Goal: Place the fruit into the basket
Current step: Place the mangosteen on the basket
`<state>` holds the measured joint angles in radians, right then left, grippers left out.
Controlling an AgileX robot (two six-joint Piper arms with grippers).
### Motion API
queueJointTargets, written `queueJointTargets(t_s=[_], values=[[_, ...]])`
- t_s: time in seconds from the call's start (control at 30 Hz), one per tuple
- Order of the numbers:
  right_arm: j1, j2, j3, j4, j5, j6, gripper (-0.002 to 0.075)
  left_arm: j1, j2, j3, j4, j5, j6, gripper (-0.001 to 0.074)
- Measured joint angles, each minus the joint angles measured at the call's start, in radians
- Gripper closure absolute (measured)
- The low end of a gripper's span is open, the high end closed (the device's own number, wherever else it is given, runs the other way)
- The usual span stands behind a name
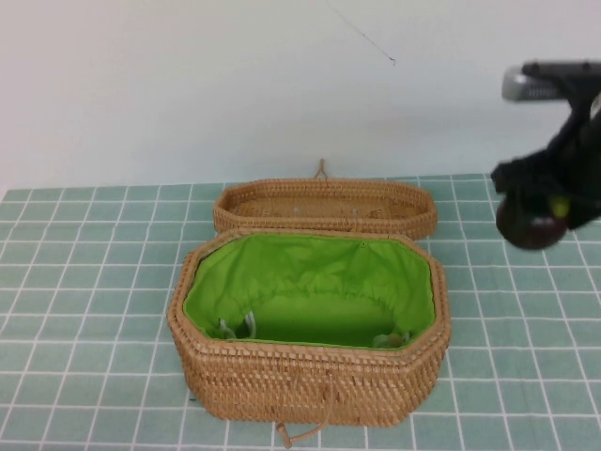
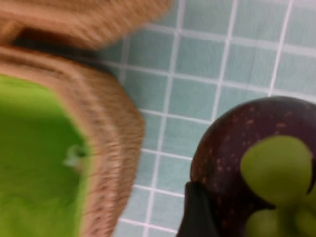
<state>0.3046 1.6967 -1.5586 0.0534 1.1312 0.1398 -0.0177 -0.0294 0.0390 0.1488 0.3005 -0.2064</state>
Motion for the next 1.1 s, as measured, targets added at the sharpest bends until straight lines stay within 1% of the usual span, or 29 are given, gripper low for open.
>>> queueJointTargets(t_s=[0.1,0.2,0.33,0.5,0.67,0.97,1.0,1.07,1.1], values=[[0.046,-0.008,-0.074,0.019,0.037,-0.010,0.0396,0.000,0.000,0.000,0.000,0.000,0.000,0.0735],[0.133,-0.005,-0.106,0.036,0.027,-0.015,0.0396,0.000,0.000,0.000,0.000,0.000,0.000,0.0735],[0.263,0.030,-0.103,0.038,-0.038,-0.018,0.0396,0.000,0.000,0.000,0.000,0.000,0.000,0.0735],[0.365,0.105,-0.103,0.038,-0.166,-0.013,0.0396,0.000,0.000,0.000,0.000,0.000,0.000,0.0735],[0.382,0.199,-0.103,0.038,-0.213,0.001,0.0397,0.000,0.000,0.000,0.000,0.000,0.000,0.0735],[0.382,0.335,-0.103,0.055,-0.186,0.005,0.0389,0.000,0.000,0.000,0.000,0.000,0.000,0.0735],[0.382,0.342,-0.103,0.061,-0.186,0.005,0.0370,0.000,0.000,0.000,0.000,0.015,-0.001,0.0722],[0.382,0.354,-0.103,0.075,-0.182,0.005,0.0289,0.000,0.000,0.000,0.000,0.000,0.000,0.0735],[0.382,0.362,-0.103,0.079,-0.181,0.005,0.0232,0.000,0.000,0.000,0.000,0.000,0.000,0.0734]])
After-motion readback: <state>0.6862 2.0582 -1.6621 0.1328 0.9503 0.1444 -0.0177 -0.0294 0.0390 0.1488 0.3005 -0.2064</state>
